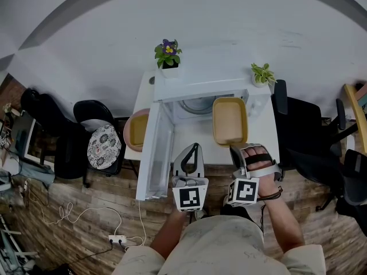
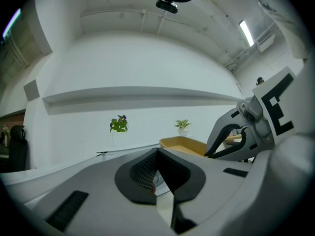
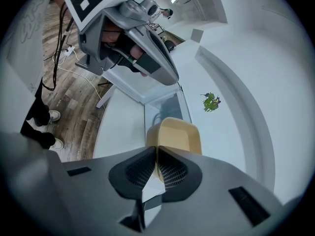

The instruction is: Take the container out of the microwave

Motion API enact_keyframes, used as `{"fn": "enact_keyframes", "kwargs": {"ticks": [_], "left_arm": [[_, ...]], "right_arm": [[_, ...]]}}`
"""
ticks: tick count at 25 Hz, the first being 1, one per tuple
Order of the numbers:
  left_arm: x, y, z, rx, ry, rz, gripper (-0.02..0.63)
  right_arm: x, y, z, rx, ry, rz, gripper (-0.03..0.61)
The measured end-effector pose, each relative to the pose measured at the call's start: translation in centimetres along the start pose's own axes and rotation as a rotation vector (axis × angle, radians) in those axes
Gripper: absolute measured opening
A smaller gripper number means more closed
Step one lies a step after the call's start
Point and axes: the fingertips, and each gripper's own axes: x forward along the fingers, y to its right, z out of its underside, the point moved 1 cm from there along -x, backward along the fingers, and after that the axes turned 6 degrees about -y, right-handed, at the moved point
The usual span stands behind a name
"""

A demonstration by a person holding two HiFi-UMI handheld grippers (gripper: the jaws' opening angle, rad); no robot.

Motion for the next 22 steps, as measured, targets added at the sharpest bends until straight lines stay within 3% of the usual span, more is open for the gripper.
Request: {"fn": "enact_keyframes", "kwargs": {"ticks": [22], "left_arm": [[-0.05, -0.25, 0.35, -0.006, -0.024, -0.02, 0.006]], "right_arm": [[0.4, -0.05, -0.19, -0.003, 0.01, -0.019, 0.034]]}}
